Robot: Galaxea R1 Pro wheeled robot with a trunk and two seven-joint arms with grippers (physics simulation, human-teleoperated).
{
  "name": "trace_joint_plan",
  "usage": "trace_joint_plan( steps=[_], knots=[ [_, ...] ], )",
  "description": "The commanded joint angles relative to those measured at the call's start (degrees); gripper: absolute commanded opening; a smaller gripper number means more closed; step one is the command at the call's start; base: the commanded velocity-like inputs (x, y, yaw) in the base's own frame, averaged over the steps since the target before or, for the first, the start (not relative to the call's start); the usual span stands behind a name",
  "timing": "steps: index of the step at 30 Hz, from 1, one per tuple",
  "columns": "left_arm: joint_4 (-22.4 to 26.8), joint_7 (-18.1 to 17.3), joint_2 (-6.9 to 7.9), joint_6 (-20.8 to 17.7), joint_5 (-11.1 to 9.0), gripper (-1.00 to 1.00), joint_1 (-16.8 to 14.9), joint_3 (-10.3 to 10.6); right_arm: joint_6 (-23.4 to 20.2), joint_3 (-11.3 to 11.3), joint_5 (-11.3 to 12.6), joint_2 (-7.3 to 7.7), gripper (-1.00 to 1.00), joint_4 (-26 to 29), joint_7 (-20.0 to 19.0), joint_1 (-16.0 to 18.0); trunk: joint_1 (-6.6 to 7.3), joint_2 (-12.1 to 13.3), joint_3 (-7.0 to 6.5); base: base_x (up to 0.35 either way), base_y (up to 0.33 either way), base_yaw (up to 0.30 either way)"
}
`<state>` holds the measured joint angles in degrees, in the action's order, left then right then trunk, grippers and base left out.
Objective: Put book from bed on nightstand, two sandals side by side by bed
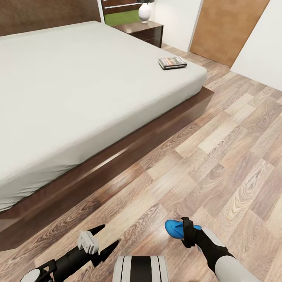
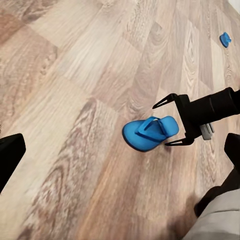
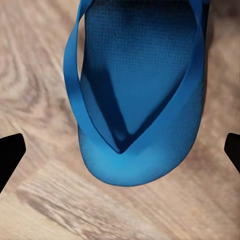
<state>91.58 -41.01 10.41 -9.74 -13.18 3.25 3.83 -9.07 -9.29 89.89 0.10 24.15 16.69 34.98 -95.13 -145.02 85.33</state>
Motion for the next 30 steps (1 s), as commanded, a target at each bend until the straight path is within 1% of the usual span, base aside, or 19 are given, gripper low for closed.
trace_joint_plan(
  steps=[1, 3, 4, 5, 8, 12, 19, 28, 30],
  knots=[
    [0.1, 0.1, 0.01, -0.6, -1.4, 1.0, 0.0, -0.1, -0.2, -0.3, 0.2, -0.05, 1.0, 0.1, 0.4, 0.0, 0.01, 0.0, 0.03, 0.0, 0.0, 0.0],
    [0.8, 0.6, -0.23, -0.6, -4.2, 1.0, 0.0, -0.3, -0.1, -0.3, 0.2, -0.08, 1.0, 0.1, 0.4, 0.0, 0.01, 0.0, 0.03, 0.0, 0.0, 0.0],
    [1.1, 0.8, -0.35, -0.6, -4.9, 1.0, -0.1, -0.4, 0.0, -0.3, 0.2, -0.08, 1.0, 0.1, 0.4, 0.0, 0.01, 0.0, 0.03, 0.0, 0.0, 0.0],
    [2.1, 1.3, -0.76, -0.5, -6.3, 1.0, -0.3, -0.4, 0.0, -0.3, 0.2, -0.09, 1.0, 0.1, 0.4, 0.0, 0.01, 0.0, 0.03, 0.0, 0.0, 0.0],
    [2.8, 1.7, -1.21, -0.5, -7.6, 1.0, -1.1, -0.5, 0.1, -0.3, 0.2, -0.09, 1.0, 0.1, 0.4, 0.0, 0.01, 0.0, 0.03, 0.0, 0.0, 0.0],
    [3.0, 1.8, -1.41, -0.3, -7.9, 1.0, -1.4, -0.5, 0.1, -0.3, 0.2, -0.09, 1.0, 0.1, 0.4, 0.0, 0.01, 0.0, 0.03, 0.0, 0.0, 0.0],
    [3.1, 1.6, -1.23, -0.4, -8.0, 1.0, -1.5, -0.7, 0.1, -0.3, 0.2, -0.1, 1.0, 0.1, 0.4, 0.0, 0.01, 0.0, 0.03, 0.0, 0.0, 0.0],
    [3.1, 1.5, -1.18, -0.4, -8.0, 1.0, -1.5, -0.8, 0.1, -0.3, 0.2, -0.1, 1.0, 0.1, 0.4, 0.0, -0.23, -0.1, 2.02, 0.0, 0.0, 0.0],
    [3.1, 1.5, -1.18, -0.4, -8.0, 1.0, -1.5, -0.8, 0.1, -0.3, 0.2, -0.1, 1.0, 0.1, 0.4, 0.0, -0.23, -0.1, 2.02, 0.0, 0.0, 0.0]
  ],
)
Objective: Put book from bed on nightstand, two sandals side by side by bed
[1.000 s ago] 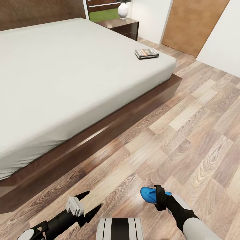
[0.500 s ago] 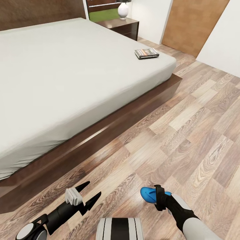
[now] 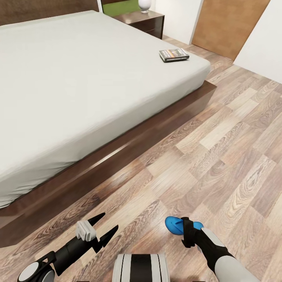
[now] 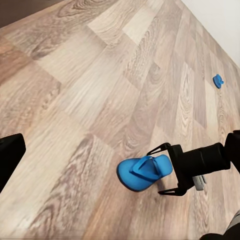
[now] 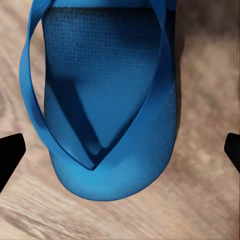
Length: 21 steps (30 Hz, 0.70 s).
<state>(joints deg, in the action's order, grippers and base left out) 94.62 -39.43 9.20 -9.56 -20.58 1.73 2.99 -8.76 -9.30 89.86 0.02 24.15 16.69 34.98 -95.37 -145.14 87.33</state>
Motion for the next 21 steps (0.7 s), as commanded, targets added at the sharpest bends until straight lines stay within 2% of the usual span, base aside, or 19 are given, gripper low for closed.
trace_joint_plan(
  steps=[1, 17, 21],
  knots=[
    [0.0, -0.1, 0.03, -0.6, -0.6, 1.0, 0.0, 0.0, -0.2, -0.3, 0.2, -0.02, 1.0, 0.1, 0.4, 0.0, 0.01, 0.0, 0.03, 0.0, 0.0, 0.0],
    [0.0, -0.1, 0.03, -0.6, -0.6, 1.0, 0.0, 0.1, -0.2, -0.3, 0.2, -0.02, 1.0, 0.1, 0.4, 0.0, 0.01, 0.0, 0.03, 0.002, 0.0, 0.0],
    [0.0, -0.1, -0.04, -0.6, -0.6, 1.0, 0.0, 0.1, -0.2, -0.3, 0.2, -0.04, 1.0, 0.1, 0.4, 0.0, 0.01, 0.0, 0.03, 0.206, 0.0, 0.0]
  ],
)
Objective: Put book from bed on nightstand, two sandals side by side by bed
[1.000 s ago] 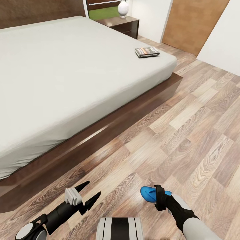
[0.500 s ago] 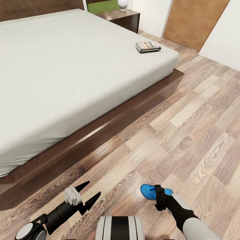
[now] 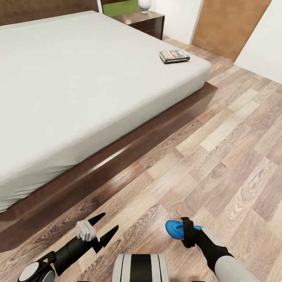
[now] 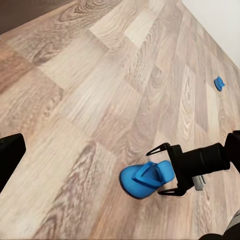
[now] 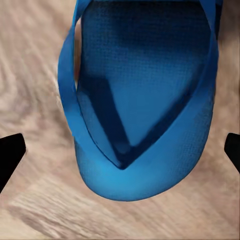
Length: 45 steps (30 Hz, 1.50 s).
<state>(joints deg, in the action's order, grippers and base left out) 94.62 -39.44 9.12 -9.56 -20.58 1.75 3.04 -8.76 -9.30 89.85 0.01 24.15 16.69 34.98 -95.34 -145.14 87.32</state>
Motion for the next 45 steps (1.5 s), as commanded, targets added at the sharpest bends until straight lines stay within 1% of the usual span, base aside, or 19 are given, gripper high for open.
trace_joint_plan(
  steps=[1, 28, 35, 45],
  knots=[
    [0.0, 0.0, 0.03, -0.6, -0.6, 1.0, 0.0, 0.0, -0.2, -0.3, 0.2, -0.02, 1.0, 0.1, 0.4, 0.0, -0.02, 0.0, 0.03, 0.161, 0.0, 0.0],
    [0.0, 0.0, 0.02, -0.6, -0.6, 1.0, 0.0, 0.0, -0.2, -0.3, 0.2, -0.01, 1.0, 0.1, 0.4, 0.0, -0.02, 0.0, 0.03, 0.036, 0.0, 0.0],
    [0.0, 0.0, -0.01, -0.6, -0.6, 1.0, 0.0, 0.1, -0.2, -0.3, 0.2, -0.01, 1.0, 0.1, 0.4, 0.0, -0.2, -0.1, 1.58, 0.0, 0.0, 0.0],
    [0.0, 0.1, 0.0, -0.6, -0.6, 1.0, 0.0, 0.1, -0.2, -0.3, 0.2, -0.01, 1.0, 0.1, 0.4, 0.0, -0.2, -0.1, 1.58, 0.0, 0.0, 0.0]
  ],
)
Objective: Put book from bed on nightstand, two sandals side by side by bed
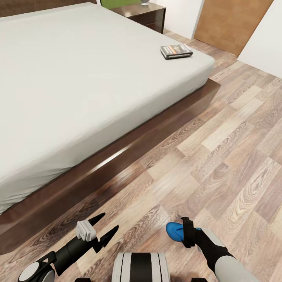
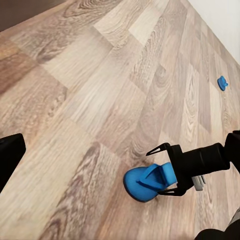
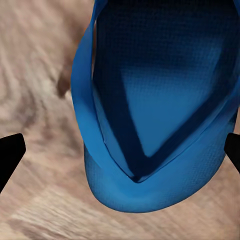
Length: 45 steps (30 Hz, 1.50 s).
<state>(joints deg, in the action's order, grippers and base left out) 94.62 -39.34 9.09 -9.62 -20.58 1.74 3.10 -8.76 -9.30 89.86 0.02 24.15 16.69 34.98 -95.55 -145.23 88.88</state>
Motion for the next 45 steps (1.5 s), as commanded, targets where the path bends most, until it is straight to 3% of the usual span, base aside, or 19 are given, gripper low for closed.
trace_joint_plan(
  steps=[1, 5, 17, 23, 38, 39, 45],
  knots=[
    [0.0, -0.1, 0.04, -0.6, -0.6, 1.0, 0.0, 0.0, -0.2, -0.3, 0.2, -0.02, 1.0, 0.1, 0.4, 0.0, -0.02, 0.0, 0.25, 0.0, 0.0, 0.0],
    [0.0, -0.1, 0.05, -0.6, -0.6, 1.0, 0.0, 0.0, -0.2, -0.3, 0.2, -0.02, 1.0, 0.1, 0.4, 0.0, -0.12, -0.1, 1.13, 0.0, 0.0, 0.0],
    [0.0, -0.1, 0.05, -0.5, -0.6, 1.0, 0.0, 0.1, -0.2, -0.3, 0.2, -0.02, 1.0, 0.1, 0.4, 0.0, -0.12, -0.1, 1.13, 0.0, 0.0, 0.0],
    [0.0, -0.1, 0.0, -0.5, -0.6, 1.0, 0.0, 0.1, -0.2, -0.3, 0.2, -0.02, 1.0, 0.1, 0.4, 0.0, -0.28, -0.2, 2.46, 0.0, 0.0, 0.0],
    [0.0, -0.1, 0.0, -0.5, -0.6, 1.0, 0.0, 0.1, -0.2, -0.3, 0.2, -0.02, 1.0, 0.1, 0.4, 0.0, -0.28, -0.2, 2.46, 0.0, 0.0, 0.0],
    [0.0, -0.1, -0.02, -0.5, -0.6, 1.0, 0.0, 0.1, -0.2, -0.3, 0.2, -0.02, -1.0, 0.1, 0.4, 0.0, -0.28, -0.2, 2.46, 0.0, 0.0, 0.0],
    [0.0, -0.1, 0.01, -0.5, -0.6, 1.0, 0.0, 0.1, -0.2, -0.3, 0.2, -0.02, -1.0, 0.1, 0.4, 0.0, -0.28, -0.2, 2.46, 0.0, 0.0, 0.0]
  ],
)
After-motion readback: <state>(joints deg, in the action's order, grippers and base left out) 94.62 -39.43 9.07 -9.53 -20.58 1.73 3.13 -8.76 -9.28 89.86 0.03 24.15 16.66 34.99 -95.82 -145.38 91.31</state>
